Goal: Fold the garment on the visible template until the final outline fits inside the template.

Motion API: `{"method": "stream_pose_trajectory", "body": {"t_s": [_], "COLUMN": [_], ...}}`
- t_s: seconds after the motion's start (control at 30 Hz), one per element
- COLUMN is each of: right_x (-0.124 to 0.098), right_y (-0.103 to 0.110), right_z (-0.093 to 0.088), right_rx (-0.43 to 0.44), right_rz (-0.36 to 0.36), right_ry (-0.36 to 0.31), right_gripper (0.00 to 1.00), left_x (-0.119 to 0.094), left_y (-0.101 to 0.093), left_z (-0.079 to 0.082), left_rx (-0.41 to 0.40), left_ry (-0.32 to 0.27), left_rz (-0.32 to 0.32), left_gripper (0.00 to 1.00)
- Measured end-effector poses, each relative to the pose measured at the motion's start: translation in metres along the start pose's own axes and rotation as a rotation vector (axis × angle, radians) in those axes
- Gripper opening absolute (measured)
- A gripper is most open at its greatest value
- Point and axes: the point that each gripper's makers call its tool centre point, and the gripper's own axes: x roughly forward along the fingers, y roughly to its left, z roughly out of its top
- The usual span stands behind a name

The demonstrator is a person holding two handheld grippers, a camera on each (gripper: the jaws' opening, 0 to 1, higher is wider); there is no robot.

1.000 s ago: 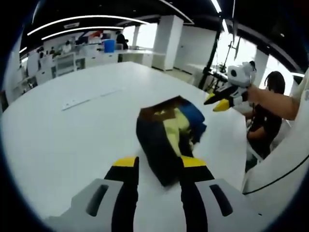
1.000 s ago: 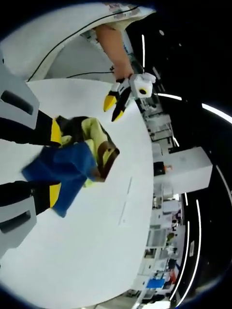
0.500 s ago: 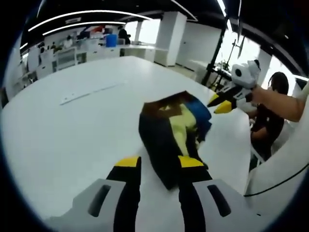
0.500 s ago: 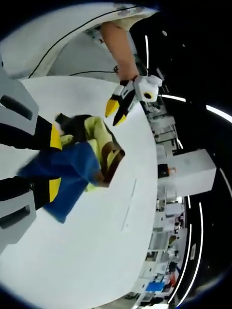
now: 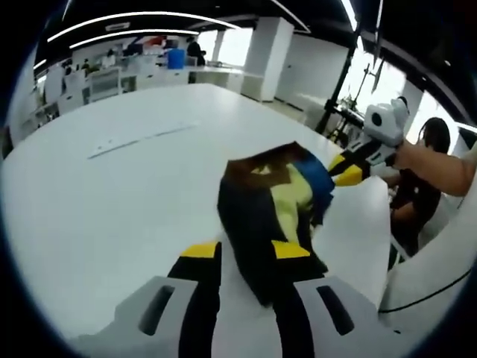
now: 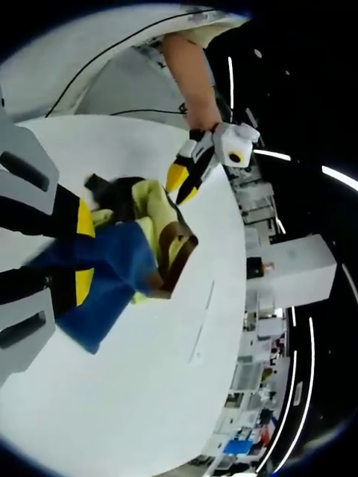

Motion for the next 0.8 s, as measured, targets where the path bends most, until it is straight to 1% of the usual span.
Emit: {"method": "stream_pose_trajectory", "body": {"t_s": [0.2,0.33,0.6,0.8], "right_x": [0.002,0.004,0.006,0.006], "right_y": [0.000,0.001,0.003,0.003], "right_z": [-0.001,-0.001,-0.001,-0.001], "right_rx": [0.002,-0.002,-0.014,-0.016], "right_rz": [0.003,0.010,0.017,0.018], "right_ry": [0.002,0.004,0.002,0.001], "right_gripper": [0.09,0.07,0.03,0.01], "left_x": [0.005,0.007,0.010,0.011], "left_y": [0.000,-0.002,0.001,0.003], "left_z": [-0.001,0.001,0.001,-0.001], "left_rx": [-0.001,-0.030,-0.028,-0.033], "left_ry": [0.009,-0.004,0.004,0.012], "left_rz": [0.004,-0.009,0.004,0.009], "left_gripper": [0.20,0.17,0.14,0.10]}}
